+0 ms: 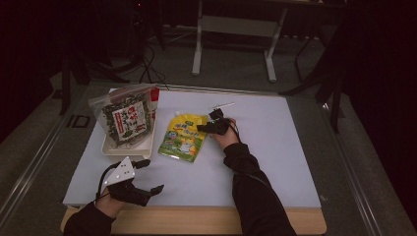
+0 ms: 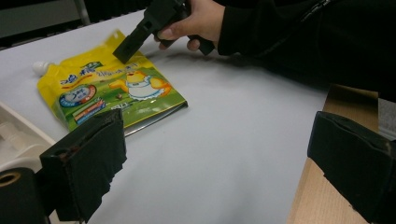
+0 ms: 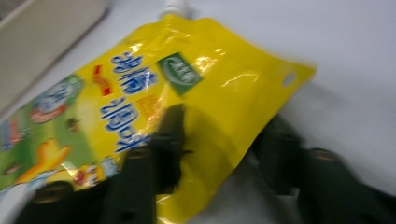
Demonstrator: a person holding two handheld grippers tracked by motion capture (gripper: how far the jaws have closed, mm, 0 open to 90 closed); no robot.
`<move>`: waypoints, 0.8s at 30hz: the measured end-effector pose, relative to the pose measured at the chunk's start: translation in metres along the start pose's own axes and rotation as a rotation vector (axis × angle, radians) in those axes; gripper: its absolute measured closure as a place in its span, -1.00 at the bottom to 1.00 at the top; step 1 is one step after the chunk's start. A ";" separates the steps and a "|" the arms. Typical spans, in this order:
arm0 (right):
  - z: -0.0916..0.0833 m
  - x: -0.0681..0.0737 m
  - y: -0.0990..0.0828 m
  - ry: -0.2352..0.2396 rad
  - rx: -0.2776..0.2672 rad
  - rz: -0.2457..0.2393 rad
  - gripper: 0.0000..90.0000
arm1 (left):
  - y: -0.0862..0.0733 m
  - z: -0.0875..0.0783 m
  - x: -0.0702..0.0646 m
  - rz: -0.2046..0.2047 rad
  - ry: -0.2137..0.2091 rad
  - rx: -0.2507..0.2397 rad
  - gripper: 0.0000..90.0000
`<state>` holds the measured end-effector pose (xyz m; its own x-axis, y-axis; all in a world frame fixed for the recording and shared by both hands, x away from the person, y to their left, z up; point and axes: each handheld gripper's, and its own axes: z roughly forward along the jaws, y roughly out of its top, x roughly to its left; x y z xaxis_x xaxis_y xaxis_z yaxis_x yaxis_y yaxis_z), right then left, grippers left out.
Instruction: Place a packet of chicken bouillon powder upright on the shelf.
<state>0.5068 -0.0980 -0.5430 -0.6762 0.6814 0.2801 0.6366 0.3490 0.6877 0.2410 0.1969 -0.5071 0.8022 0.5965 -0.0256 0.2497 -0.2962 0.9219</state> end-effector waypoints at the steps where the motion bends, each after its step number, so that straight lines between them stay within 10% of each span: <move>1: 0.000 0.002 0.000 -0.005 -0.006 -0.008 0.58 | 0.000 0.000 0.000 0.000 0.000 -0.001 -0.89; 5: -0.003 0.006 0.002 -0.018 -0.005 -0.046 0.98 | 0.000 0.000 0.000 -0.003 0.000 -0.001 -0.89; 24: -0.036 0.036 0.013 -0.048 -0.086 -0.177 1.00 | 0.001 0.000 0.000 -0.001 0.013 -0.007 -0.89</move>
<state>0.4775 -0.0921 -0.5001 -0.7552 0.6446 0.1191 0.4738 0.4113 0.7787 0.2412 0.1968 -0.5059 0.7948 0.6065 -0.0213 0.2467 -0.2908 0.9244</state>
